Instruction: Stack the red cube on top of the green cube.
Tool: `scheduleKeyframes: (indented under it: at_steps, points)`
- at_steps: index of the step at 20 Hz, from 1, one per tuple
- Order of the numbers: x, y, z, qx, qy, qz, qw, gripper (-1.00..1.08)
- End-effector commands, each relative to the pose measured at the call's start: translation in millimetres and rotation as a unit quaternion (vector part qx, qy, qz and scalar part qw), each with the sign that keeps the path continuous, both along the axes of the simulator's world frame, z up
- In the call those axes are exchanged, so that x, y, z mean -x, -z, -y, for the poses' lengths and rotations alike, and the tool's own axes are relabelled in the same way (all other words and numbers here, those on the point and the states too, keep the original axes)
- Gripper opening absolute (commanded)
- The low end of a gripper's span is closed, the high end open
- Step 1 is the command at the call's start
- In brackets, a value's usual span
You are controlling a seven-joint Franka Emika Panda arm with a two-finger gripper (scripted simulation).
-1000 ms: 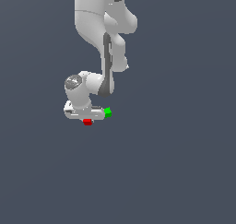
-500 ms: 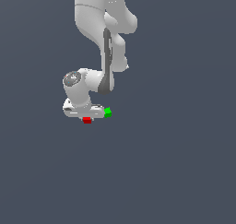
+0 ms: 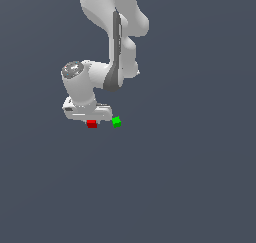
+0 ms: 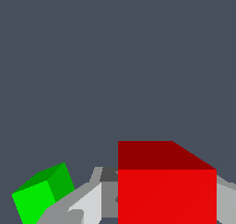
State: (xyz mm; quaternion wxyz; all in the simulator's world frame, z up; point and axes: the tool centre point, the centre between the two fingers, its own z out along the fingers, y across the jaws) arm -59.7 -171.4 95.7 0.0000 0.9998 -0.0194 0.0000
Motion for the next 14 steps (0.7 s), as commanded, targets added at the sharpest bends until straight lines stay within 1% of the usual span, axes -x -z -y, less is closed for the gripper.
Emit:
scheduleKeyframes:
  at_steps: [1,7,14]
  points:
    - [0.1,-12.4,0.0,0.0,0.0,0.0,1.0,-1.0]
    - [-0.4,-24.4,-0.1,0.0,0.0,0.0,1.0,-1.0]
    - [3.7,-18.6,-7.9,0.0,0.0,0.0,1.0,-1.0]
